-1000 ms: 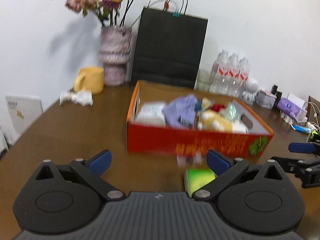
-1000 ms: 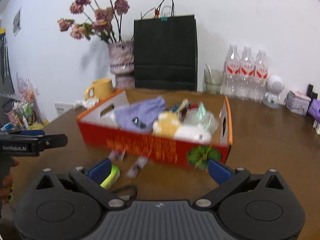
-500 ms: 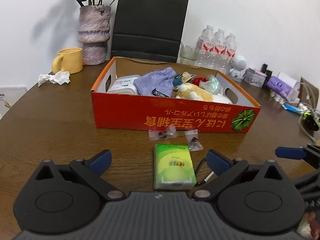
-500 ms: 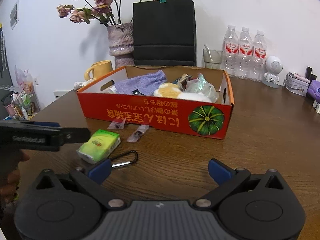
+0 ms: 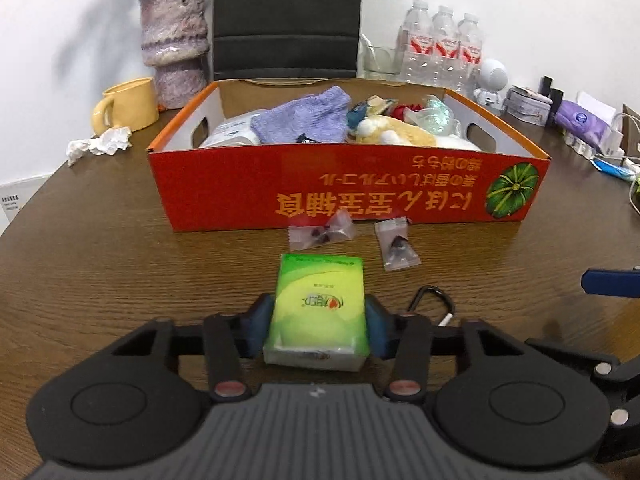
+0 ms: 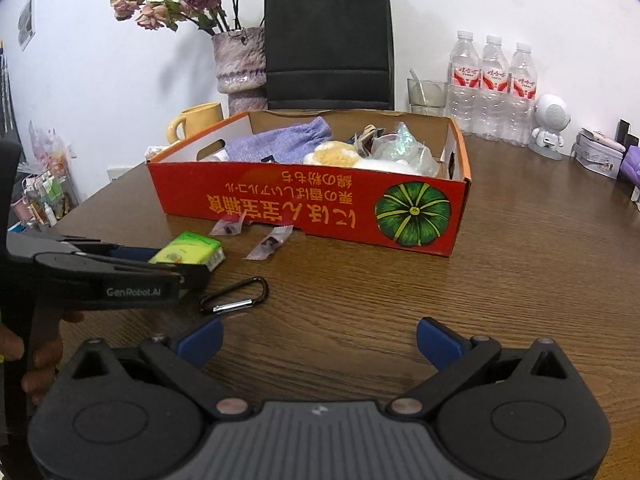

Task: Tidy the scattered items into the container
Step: 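Grasp the green tissue pack with the left gripper while the right grasps the black carabiner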

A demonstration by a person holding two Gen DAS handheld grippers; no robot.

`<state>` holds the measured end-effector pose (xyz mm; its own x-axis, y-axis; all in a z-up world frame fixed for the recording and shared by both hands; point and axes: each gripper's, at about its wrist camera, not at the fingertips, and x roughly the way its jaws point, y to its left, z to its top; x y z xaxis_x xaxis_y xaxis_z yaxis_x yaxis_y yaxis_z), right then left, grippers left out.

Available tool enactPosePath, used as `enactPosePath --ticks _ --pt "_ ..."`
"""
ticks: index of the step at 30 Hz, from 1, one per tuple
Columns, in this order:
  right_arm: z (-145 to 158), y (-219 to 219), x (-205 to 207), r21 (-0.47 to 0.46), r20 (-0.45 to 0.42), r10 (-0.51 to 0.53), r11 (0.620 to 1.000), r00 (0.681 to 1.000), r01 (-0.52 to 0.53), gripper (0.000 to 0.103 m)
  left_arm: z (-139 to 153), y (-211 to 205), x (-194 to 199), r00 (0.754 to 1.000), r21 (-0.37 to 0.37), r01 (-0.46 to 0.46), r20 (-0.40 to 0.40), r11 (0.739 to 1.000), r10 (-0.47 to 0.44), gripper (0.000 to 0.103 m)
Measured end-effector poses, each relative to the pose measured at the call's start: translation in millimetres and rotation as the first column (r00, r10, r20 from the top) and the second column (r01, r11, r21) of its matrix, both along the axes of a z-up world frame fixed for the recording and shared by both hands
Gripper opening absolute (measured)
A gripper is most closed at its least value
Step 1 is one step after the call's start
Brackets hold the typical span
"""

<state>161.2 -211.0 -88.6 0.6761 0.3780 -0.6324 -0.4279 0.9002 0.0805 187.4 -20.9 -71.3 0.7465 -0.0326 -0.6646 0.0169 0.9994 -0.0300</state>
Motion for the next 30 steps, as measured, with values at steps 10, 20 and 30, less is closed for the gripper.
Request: enactPosePath --ticks 10,20,30 --pt "-3.5 25.3 7.4 -0.04 -0.001 0.064 0.997 0.998 -0.064 0.103 12.3 24.9 -13.6 0.998 -0.065 -0.03 0.056 0.997 0.033 0.046" --pt "-10.2 66.2 25.9 -0.095 -0.01 0.189 0.977 0.982 -0.189 0.093 15.8 49.6 -28.5 0.995 -0.094 -0.06 0.075 0.994 0.067 0.046" --pt "-11.9 62.2 33.8 -0.077 -0.025 0.267 0.96 0.963 -0.269 0.07 15.1 56.7 -28.6 0.995 -0.118 -0.058 0.074 0.991 0.067 0.046"
